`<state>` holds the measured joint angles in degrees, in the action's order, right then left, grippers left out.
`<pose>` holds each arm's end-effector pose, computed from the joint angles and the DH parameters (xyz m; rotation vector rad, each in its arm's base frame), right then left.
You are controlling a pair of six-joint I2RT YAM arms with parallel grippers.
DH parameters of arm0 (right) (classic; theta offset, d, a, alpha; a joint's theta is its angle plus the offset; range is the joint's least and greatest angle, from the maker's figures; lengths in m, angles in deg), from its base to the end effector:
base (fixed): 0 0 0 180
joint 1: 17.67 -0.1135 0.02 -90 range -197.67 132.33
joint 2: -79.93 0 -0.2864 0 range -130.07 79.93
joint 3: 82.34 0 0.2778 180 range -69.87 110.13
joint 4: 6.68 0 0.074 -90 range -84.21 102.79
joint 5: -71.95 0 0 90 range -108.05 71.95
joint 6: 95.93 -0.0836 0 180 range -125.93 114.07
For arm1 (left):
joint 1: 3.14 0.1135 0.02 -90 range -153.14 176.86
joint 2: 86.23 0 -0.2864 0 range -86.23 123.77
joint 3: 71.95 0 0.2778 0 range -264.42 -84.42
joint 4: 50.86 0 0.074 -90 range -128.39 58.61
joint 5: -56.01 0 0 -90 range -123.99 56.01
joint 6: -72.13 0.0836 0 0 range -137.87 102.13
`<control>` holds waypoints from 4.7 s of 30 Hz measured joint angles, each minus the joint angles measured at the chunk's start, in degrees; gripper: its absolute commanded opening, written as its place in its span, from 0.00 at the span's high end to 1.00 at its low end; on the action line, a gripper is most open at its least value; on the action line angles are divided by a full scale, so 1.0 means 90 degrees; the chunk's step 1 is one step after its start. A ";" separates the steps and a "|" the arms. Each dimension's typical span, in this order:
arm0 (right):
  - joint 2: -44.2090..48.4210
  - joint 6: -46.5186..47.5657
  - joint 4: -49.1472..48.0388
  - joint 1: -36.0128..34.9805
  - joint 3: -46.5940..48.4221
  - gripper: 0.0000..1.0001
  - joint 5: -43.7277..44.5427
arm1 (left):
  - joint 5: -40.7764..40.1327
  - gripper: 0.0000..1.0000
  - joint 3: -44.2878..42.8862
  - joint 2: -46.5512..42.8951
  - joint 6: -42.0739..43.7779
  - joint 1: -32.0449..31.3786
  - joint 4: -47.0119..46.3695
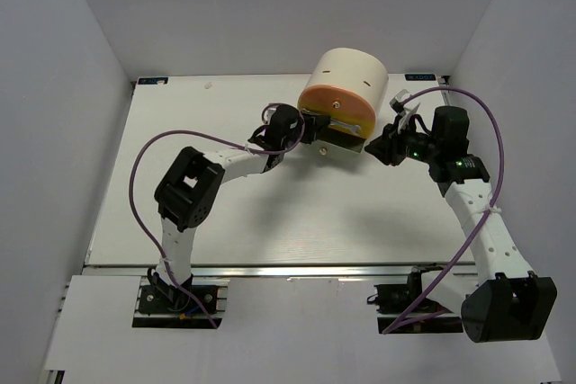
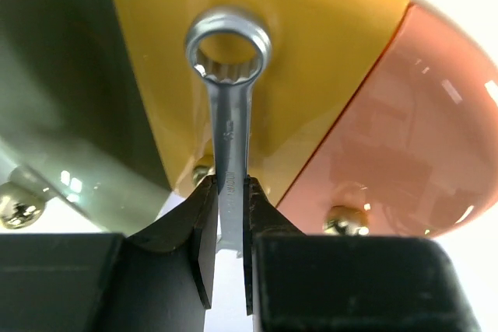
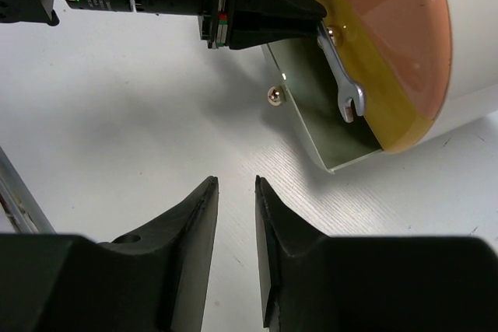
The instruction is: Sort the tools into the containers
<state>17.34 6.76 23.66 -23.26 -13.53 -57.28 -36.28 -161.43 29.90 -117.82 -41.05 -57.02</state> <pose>0.2844 0.0810 0.3411 -0.7304 1.7951 0.5959 0.4297 -0.3304 0.1909 -1.1976 1.9305 -1.4545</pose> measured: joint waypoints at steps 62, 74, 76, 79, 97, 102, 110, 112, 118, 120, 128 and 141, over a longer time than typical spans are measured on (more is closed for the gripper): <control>-0.0085 0.1571 0.0282 0.0078 -0.0107 0.56 -0.1090 | 0.0622 0.76 0.3011 -0.2812 0.0918 0.0665 -0.0597; -0.1231 0.3002 0.0772 -0.1217 0.0194 0.80 -0.0270 | 0.0092 0.64 0.3451 -0.4862 0.3009 0.1035 0.1460; -0.1365 0.2948 0.0593 -0.1562 0.0194 0.82 0.0136 | 0.0032 0.62 0.3657 -0.4981 0.3089 0.1035 0.1656; -0.1651 0.2880 0.0272 -0.1948 0.0194 0.81 0.0687 | -0.0032 0.55 0.3893 -0.5141 0.3160 0.1039 0.1967; -0.4087 0.1668 -0.1479 -0.2630 0.2198 0.82 0.2118 | -0.0240 0.45 0.4568 -0.6193 0.3201 0.1076 0.2696; -0.4345 0.1479 -0.1766 -0.2812 0.2259 0.84 0.2312 | -0.0338 0.44 0.4736 -0.6533 0.3145 0.1076 0.2827; -0.5020 0.1292 -0.1870 -0.2977 0.2885 0.84 0.2535 | -0.0517 0.42 0.4881 -0.6875 0.3055 0.1083 0.3167; -0.5127 0.1294 -0.1868 -0.2977 0.3024 0.85 0.2584 | -0.0544 0.41 0.4889 -0.6921 0.3048 0.1093 0.3211; -0.5282 0.1299 -0.1809 -0.2977 0.3181 0.85 0.2735 | -0.0629 0.41 0.4937 -0.7004 0.3014 0.1112 0.3266; -0.5282 0.1307 -0.1751 -0.2977 0.3181 0.85 0.2744 | -0.0644 0.40 0.4949 -0.7011 0.3002 0.1112 0.3286; -0.5282 0.1375 -0.1535 -0.2977 0.3181 0.86 0.2698 | -0.0653 0.40 0.4981 -0.7011 0.2965 0.1117 0.3317; -0.5314 0.1472 -0.1311 -0.2977 0.3181 0.87 0.2703 | -0.0653 0.40 0.4981 -0.7009 0.2943 0.1132 0.3351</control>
<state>-30.49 20.01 11.86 -50.05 15.10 -32.95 -42.16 -116.60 -33.18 -91.32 -30.86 -26.86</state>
